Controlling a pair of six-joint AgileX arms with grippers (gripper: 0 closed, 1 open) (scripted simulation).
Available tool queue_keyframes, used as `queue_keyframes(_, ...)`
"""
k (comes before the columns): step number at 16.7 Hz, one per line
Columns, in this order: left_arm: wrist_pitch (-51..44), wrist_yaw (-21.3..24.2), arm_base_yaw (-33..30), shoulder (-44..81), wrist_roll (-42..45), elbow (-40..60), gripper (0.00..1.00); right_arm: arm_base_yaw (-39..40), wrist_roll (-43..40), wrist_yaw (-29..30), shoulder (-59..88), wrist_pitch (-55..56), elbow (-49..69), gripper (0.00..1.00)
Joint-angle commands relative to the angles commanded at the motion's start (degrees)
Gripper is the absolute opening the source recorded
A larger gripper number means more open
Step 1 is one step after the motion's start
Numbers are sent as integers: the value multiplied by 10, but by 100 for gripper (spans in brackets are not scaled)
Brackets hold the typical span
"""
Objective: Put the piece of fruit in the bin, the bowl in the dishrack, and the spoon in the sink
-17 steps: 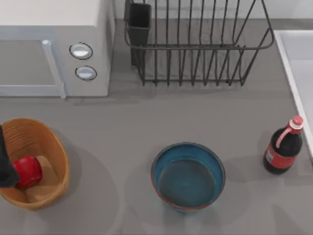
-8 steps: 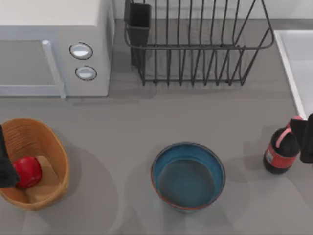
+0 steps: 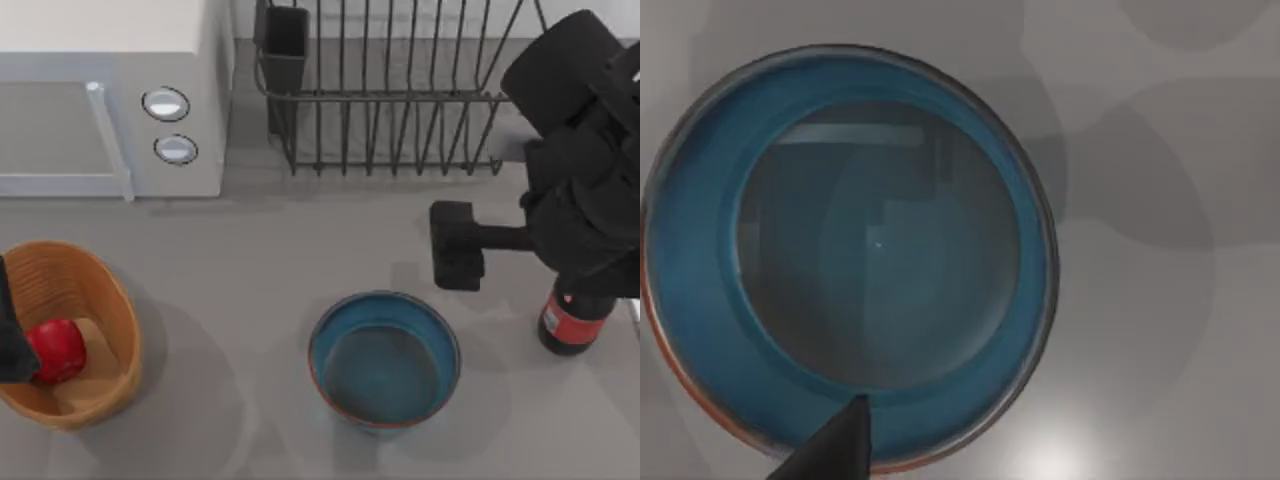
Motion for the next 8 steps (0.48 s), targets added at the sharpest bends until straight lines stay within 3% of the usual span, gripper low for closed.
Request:
queue_keyframes(4,0,0,0,0,0,0,100,22,35,-2,140,-92,107,100)
queue_keyframes(8,0,0,0,0,0,0,100,26,45,-3,182,-123,139,100)
